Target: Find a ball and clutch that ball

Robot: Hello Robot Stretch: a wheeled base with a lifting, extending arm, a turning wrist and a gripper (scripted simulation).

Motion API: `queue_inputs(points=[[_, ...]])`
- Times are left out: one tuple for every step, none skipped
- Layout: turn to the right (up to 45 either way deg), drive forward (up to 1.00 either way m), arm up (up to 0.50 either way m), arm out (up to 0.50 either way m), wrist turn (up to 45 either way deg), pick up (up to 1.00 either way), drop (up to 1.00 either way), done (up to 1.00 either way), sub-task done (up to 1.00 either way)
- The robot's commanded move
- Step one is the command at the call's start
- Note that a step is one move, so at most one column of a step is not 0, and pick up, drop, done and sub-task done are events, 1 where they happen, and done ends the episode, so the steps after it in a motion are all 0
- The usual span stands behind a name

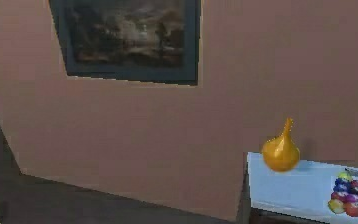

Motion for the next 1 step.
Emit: queue_inputs(points=[[-36.0,0.0,0.0,0.0,0.0,0.0,0.0,0.0,0.0]])
